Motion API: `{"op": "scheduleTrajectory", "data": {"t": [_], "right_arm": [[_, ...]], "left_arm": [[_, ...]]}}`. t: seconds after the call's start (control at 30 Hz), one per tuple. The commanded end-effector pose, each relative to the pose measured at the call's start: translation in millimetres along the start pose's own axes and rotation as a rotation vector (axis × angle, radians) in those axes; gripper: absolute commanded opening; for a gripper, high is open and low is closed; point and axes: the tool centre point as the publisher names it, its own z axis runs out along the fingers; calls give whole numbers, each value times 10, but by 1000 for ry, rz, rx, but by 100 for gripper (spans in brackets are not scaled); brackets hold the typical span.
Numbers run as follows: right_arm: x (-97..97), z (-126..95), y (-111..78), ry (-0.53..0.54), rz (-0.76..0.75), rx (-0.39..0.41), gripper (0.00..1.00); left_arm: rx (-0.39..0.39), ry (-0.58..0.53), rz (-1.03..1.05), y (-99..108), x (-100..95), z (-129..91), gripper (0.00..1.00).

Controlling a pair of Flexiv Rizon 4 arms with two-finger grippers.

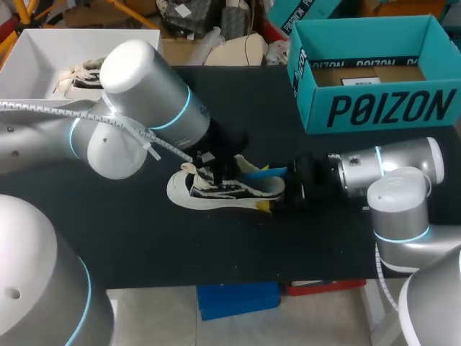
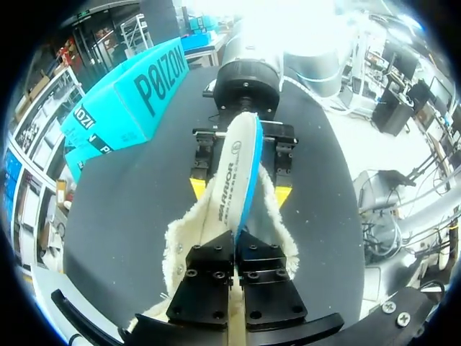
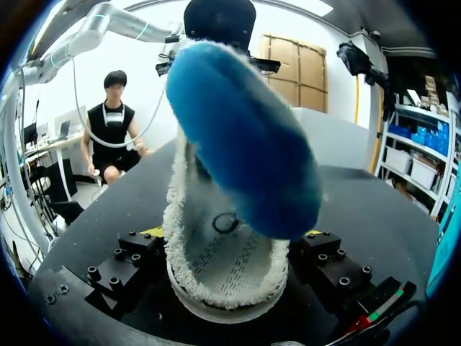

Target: Take the shoe out of the shoebox, open the shoe tongue, remove and reinsert the insole, then place the shoe into the shoebox

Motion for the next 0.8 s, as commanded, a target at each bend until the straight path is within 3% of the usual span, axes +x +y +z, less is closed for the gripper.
{"op": "scheduleTrajectory", "data": {"t": [0.03,0.27,0.43,0.5,0.6,0.63,0.8], "right_arm": [[5,19,-10,-3,1,2,0],[5,19,-10,-3,1,2,0],[5,19,-10,-3,1,2,0],[5,19,-10,-3,1,2,0],[5,19,-10,-3,1,2,0],[5,19,-10,-3,1,2,0],[5,19,-10,-3,1,2,0]], "left_arm": [[15,1,3,75,77,-65,0],[10,0,36,11,118,164,0],[54,-19,64,-2,83,171,0],[70,-20,83,-17,67,138,22],[76,-1,112,-26,51,119,43],[72,2,122,-24,47,118,47],[82,-15,167,-28,73,154,45]]}}
